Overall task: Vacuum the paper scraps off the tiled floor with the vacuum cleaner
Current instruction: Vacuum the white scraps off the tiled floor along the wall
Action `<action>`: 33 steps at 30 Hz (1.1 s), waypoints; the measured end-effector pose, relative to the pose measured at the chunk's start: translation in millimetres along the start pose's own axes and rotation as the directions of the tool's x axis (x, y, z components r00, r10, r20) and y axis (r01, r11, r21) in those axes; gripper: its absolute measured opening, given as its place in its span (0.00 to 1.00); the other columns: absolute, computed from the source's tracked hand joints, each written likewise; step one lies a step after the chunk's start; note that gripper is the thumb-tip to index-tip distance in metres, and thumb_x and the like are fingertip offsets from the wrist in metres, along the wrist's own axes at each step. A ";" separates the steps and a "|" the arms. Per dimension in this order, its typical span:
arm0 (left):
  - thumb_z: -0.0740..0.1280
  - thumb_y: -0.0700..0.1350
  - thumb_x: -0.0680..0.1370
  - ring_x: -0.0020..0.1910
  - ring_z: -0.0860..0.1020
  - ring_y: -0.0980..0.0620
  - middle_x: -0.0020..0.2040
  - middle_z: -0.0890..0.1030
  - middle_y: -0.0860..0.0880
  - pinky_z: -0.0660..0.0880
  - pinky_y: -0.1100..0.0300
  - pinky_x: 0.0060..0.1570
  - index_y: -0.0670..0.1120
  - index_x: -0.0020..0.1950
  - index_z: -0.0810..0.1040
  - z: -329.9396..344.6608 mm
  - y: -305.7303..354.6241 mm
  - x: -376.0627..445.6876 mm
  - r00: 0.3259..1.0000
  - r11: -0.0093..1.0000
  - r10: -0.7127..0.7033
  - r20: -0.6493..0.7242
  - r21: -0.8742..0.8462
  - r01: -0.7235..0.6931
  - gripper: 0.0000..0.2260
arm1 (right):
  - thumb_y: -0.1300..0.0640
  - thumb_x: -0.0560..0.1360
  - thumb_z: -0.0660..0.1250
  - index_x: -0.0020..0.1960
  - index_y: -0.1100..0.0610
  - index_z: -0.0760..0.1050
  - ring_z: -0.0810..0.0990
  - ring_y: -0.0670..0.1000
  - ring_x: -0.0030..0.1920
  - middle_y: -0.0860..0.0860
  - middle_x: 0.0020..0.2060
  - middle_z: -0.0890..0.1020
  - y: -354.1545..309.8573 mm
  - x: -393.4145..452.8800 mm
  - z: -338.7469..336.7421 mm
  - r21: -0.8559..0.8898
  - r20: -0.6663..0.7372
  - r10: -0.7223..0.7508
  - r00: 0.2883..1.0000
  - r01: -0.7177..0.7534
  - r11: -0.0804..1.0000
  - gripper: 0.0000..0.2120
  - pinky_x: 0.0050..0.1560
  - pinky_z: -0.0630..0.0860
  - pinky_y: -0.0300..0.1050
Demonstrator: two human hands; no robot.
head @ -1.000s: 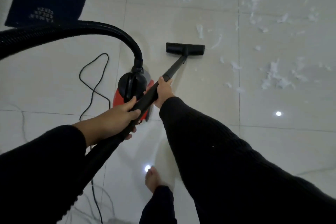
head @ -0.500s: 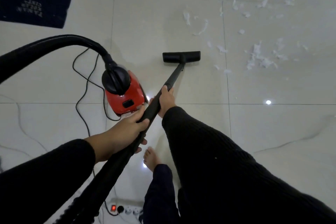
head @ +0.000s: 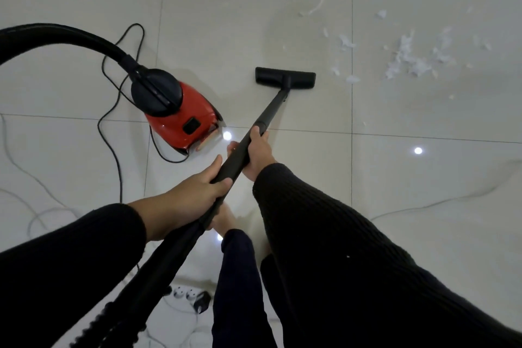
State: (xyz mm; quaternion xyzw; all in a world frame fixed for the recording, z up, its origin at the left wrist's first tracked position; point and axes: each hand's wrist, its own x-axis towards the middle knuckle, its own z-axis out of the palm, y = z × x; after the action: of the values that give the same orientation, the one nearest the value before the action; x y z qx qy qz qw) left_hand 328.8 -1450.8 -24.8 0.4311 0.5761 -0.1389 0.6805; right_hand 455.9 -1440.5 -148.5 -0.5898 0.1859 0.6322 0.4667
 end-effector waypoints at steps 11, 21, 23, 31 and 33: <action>0.58 0.49 0.82 0.29 0.82 0.53 0.42 0.76 0.42 0.80 0.56 0.32 0.71 0.73 0.47 29.2 -13.0 2.5 0.995 0.978 0.030 0.098 -0.210 -0.009 0.28 | 0.52 0.84 0.55 0.75 0.39 0.55 0.70 0.50 0.31 0.54 0.39 0.69 1.2 -5.2 -20.8 -0.052 0.045 0.005 0.999 -0.003 0.999 0.22 0.29 0.76 0.43; 0.58 0.49 0.82 0.26 0.79 0.56 0.37 0.77 0.42 0.76 0.64 0.26 0.71 0.72 0.49 38.5 -11.2 25.3 0.980 0.980 0.197 0.029 -0.028 -0.196 0.27 | 0.47 0.84 0.55 0.78 0.42 0.53 0.72 0.50 0.36 0.53 0.45 0.71 -13.6 7.9 -28.4 -0.192 0.055 -0.061 0.997 0.071 0.979 0.24 0.39 0.78 0.45; 0.58 0.51 0.81 0.30 0.80 0.53 0.41 0.79 0.41 0.77 0.62 0.29 0.71 0.73 0.50 40.2 -9.9 34.6 0.981 0.981 0.195 -0.001 -0.018 -0.195 0.27 | 0.46 0.83 0.55 0.77 0.44 0.53 0.77 0.52 0.39 0.54 0.47 0.72 -21.8 12.0 -26.3 -0.247 0.059 -0.066 0.996 0.079 0.966 0.24 0.39 0.80 0.47; 0.57 0.52 0.82 0.36 0.77 0.52 0.43 0.77 0.47 0.74 0.64 0.28 0.67 0.75 0.49 49.3 14.4 65.3 0.962 0.965 0.254 -0.105 -0.047 -0.260 0.25 | 0.47 0.84 0.52 0.78 0.49 0.51 0.75 0.52 0.40 0.53 0.47 0.72 -49.5 28.0 -12.8 -0.414 0.084 -0.082 0.993 0.110 0.904 0.25 0.35 0.78 0.46; 0.55 0.51 0.82 0.35 0.76 0.52 0.40 0.77 0.48 0.74 0.62 0.29 0.66 0.75 0.47 50.8 20.2 71.4 0.958 0.959 0.264 -0.108 -0.071 -0.273 0.25 | 0.47 0.84 0.52 0.79 0.48 0.49 0.74 0.51 0.40 0.53 0.47 0.72 -56.2 37.7 -11.1 -0.411 0.098 -0.096 0.991 0.128 0.902 0.26 0.38 0.78 0.46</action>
State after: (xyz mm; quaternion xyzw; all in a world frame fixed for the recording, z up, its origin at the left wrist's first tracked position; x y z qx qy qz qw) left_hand 397.7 -1454.9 -82.5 0.4821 0.5501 0.0007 0.6818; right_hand 512.6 -1407.4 -168.1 -0.6611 -0.0052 0.6513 0.3723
